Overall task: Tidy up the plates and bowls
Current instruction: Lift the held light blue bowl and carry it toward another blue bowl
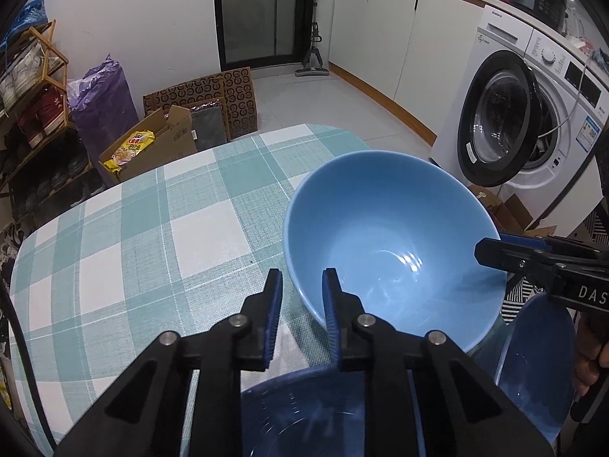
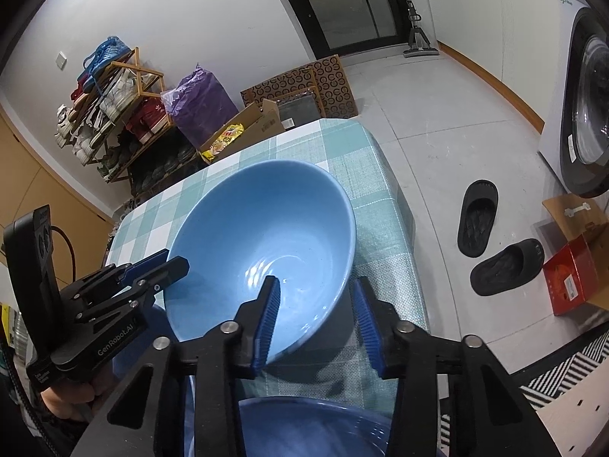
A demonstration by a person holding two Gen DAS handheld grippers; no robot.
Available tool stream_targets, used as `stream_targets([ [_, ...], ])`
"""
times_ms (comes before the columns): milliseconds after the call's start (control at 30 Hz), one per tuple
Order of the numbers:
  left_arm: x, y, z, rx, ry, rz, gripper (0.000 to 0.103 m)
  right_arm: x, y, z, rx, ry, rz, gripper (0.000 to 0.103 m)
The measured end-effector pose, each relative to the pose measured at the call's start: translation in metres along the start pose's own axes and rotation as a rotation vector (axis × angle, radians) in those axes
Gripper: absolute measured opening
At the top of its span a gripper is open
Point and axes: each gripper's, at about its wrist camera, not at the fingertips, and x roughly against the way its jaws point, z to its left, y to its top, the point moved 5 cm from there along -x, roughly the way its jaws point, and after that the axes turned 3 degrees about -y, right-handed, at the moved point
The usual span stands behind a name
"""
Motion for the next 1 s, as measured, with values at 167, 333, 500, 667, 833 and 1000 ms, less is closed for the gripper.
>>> stream_targets([
  [167, -0.002, -0.0002, 0.0, 0.001, -0.005, 0.002, 0.016, -0.0009, -0.0021, -0.0003, 0.0, 0.0, 0.005, 0.029],
  [333, -0.0024, -0.0002, 0.0012, 0.003, -0.006, 0.001, 0.016, 0.0007, -0.0037, 0.0018, 0.002, 0.0, -0.001, 0.027],
  [500, -0.0032, -0.0005, 0.0015, 0.006, -0.005, -0.002, 0.016, 0.0008, -0.0041, 0.0023, 0.008, -0.004, -0.006, 0.026],
  [667, -0.0032, -0.0009, 0.002, 0.008, -0.002, -0.003, 0.016, 0.0011, -0.0048, 0.0046, 0.027, -0.017, -0.017, 0.025],
  [833, -0.0018, -0.0001, 0.0029, 0.011, 0.001, -0.012, 0.016, 0.0026, -0.0052, 0.0045, 0.033, -0.017, -0.028, 0.024],
  [1000, 0.0029, 0.0007, 0.0027, 0.008, 0.006, -0.026, 0.016, 0.0067, -0.0055, 0.0042, 0.049, -0.024, -0.041, 0.024],
])
